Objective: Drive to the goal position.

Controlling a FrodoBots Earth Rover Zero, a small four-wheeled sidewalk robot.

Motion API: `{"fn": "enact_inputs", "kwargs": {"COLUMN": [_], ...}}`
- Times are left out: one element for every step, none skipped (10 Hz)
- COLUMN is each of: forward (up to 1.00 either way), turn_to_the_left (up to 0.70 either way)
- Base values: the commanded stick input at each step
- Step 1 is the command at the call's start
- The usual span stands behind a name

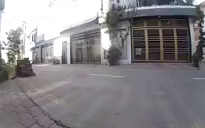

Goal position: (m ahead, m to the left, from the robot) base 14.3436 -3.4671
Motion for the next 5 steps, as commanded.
{"fn": "enact_inputs", "kwargs": {"forward": [0.00,0.00,0.00,0.00,0.09], "turn_to_the_left": [0.00,0.00,0.00,0.00,0.00]}}
